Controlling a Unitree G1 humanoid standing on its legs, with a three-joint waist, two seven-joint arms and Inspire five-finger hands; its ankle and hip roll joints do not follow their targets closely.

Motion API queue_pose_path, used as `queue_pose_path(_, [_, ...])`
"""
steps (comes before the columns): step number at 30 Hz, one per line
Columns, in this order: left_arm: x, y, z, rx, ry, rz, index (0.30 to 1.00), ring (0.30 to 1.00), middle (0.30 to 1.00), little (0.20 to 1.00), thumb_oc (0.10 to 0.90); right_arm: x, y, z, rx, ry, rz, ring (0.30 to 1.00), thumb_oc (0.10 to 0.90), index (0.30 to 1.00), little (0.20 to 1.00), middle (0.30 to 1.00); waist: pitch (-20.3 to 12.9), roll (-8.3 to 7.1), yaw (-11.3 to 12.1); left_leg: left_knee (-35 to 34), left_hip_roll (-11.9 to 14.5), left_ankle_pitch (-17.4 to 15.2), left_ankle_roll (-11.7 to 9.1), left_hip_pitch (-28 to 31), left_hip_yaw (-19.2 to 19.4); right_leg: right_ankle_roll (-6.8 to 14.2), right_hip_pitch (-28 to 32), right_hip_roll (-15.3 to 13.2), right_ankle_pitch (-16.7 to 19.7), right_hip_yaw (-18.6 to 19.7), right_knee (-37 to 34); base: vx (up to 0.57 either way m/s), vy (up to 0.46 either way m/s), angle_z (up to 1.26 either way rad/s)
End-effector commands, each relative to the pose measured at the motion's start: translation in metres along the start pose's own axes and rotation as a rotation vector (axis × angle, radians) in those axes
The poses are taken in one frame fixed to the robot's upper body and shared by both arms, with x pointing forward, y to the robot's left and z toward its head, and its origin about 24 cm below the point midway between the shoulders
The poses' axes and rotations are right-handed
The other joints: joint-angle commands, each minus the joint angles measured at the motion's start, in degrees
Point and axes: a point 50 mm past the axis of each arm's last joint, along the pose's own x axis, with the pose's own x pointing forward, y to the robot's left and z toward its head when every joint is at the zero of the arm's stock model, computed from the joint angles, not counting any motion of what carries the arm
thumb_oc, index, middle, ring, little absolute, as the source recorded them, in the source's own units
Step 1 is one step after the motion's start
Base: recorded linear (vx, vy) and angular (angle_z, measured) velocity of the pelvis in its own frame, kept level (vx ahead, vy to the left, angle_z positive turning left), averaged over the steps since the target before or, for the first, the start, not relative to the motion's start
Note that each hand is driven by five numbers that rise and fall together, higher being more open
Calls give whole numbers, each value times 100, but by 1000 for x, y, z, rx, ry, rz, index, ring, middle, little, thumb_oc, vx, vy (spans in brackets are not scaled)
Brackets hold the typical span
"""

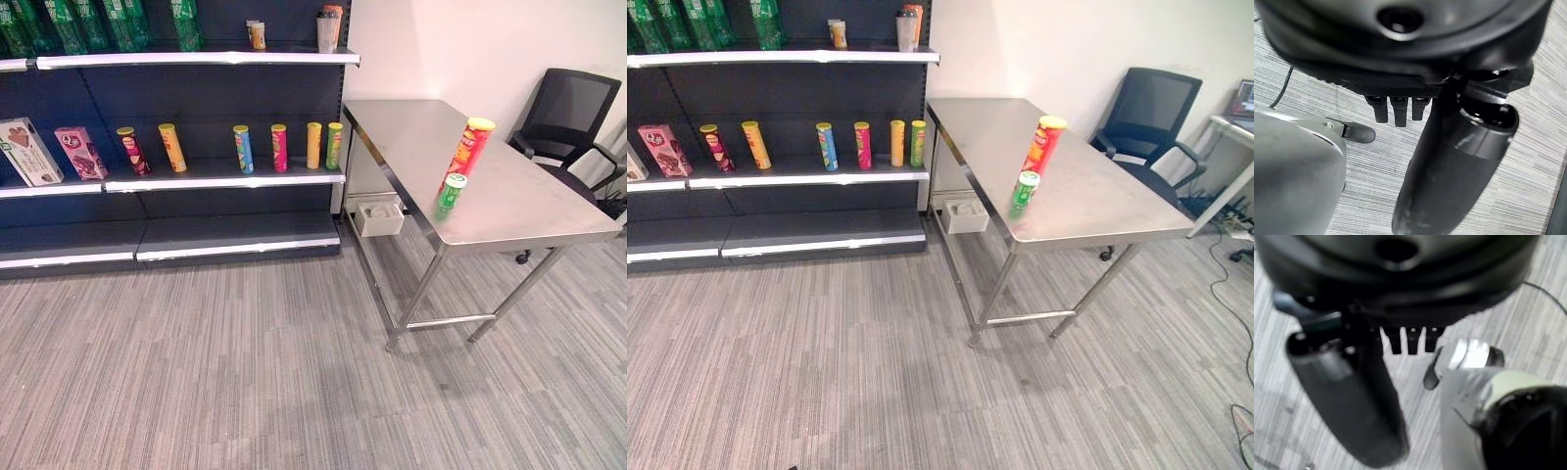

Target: Put the goods on the table back onto the shelves and tidy them up.

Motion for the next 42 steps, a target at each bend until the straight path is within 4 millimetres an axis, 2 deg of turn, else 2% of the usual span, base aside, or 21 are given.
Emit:
queue_pose_path(1, [2, -15, 8, -20, -41, -32, 900, 900, 900, 900, 800, -2, -1, 3, 5, -1, -20, 900, 800, 900, 900, 900, -173, 59, 44, 44, 115, -425, -224, 262, 124, 754, -211, -136, 229, 428, 11, -2, 2, 3])
queue_pose_path(12, [2, -15, 7, 33, -27, -34, 900, 900, 900, 900, 800, 0, 10, 5, -163, -8, 13, 900, 800, 900, 900, 900, -174, 48, 63, 44, 119, -440, -228, 311, 94, 743, -155, -166, 215, 364, 10, 1, 0, 1])
queue_pose_path(22, [3, -21, 12, 86, -26, -44, 900, 900, 900, 900, 800, 1, 13, 2, -216, 6, 31, 900, 800, 900, 900, 900, -161, 50, 6, 44, 120, -430, -204, 319, 147, 752, -237, -169, 177, 373, 138, 0, 0, 0])
queue_pose_path(34, [5, -45, 22, 185, -45, -147, 900, 900, 900, 900, 800, -1, -6, -2, -282, 54, -3, 900, 800, 900, 900, 900, -169, 105, 165, 44, 86, -394, -185, 305, 40, 735, -218, -225, 127, 171, 186, 6, 4, 1])
queue_pose_path(42, [5, -41, 22, 161, -34, -143, 900, 900, 900, 900, 800, -1, 3, 11, -320, 7, 10, 900, 800, 900, 900, 900, -193, 86, 211, 44, 101, -407, -188, 371, 79, 719, -225, -203, 54, 196, 299, 0, 0, 0])
